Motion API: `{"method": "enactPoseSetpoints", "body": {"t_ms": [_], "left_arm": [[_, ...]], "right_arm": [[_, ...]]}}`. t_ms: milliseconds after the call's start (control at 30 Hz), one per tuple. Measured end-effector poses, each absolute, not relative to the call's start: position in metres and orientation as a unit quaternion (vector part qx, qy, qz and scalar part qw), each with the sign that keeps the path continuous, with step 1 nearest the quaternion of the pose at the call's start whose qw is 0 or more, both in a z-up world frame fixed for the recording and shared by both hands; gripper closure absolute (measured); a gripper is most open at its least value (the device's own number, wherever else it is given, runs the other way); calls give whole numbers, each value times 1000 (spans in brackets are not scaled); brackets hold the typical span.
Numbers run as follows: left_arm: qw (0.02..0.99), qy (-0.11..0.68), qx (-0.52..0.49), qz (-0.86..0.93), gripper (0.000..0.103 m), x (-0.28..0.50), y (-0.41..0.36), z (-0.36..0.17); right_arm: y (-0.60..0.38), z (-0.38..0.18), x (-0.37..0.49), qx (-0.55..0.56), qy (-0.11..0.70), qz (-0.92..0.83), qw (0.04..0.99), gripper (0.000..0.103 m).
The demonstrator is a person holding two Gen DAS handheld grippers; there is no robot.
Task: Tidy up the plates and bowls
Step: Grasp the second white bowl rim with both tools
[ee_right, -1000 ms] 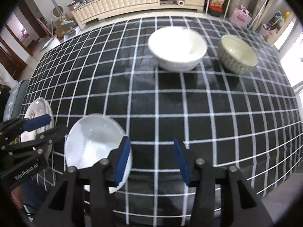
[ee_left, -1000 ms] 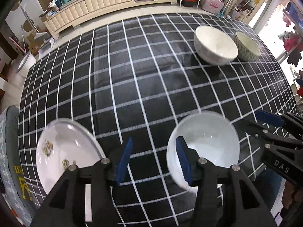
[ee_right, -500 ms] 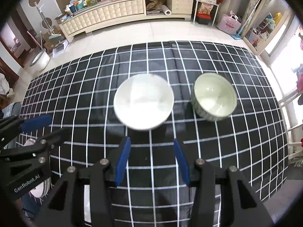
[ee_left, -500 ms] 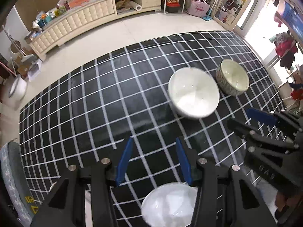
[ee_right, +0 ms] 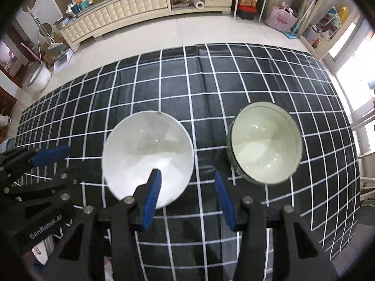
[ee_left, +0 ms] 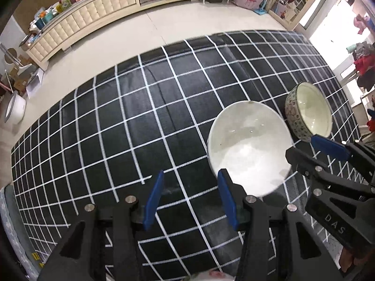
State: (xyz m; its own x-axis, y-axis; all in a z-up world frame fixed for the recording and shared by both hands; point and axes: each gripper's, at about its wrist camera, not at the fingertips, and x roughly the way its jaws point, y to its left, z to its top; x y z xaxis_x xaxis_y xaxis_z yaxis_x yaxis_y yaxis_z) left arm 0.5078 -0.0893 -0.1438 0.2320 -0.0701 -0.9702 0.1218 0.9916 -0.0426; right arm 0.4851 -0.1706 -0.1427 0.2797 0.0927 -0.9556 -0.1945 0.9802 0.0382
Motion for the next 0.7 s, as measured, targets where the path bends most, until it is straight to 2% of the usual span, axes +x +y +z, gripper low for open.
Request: {"method": "enactPoseSetpoints", "body": {"t_ms": [67,133,200,267,367,700], "left_arm": [[781,621,28,-62,58,514,-93,-153],[780,622,25,-70,59,518,-97,-160],[777,624,26,-78,74,522,-101,-164],[774,627,30,-85,80,524,-107,-168],[772,628,39,-87,88,527,-114,-174],[770,629,47,-92,92,530,-124,-186]], "right_arm": [[-170,-149,489,-44,596,92,796,54],[-171,-156,492,-46,602,92,792,65],[-172,-162,495,-44,606,92,789,70],[-173,-167,496,-44,609,95,786,79],[-173,-174,498,-40,617,100,779,86],[-174,-174,497,-33,618,99,780,91]]}}
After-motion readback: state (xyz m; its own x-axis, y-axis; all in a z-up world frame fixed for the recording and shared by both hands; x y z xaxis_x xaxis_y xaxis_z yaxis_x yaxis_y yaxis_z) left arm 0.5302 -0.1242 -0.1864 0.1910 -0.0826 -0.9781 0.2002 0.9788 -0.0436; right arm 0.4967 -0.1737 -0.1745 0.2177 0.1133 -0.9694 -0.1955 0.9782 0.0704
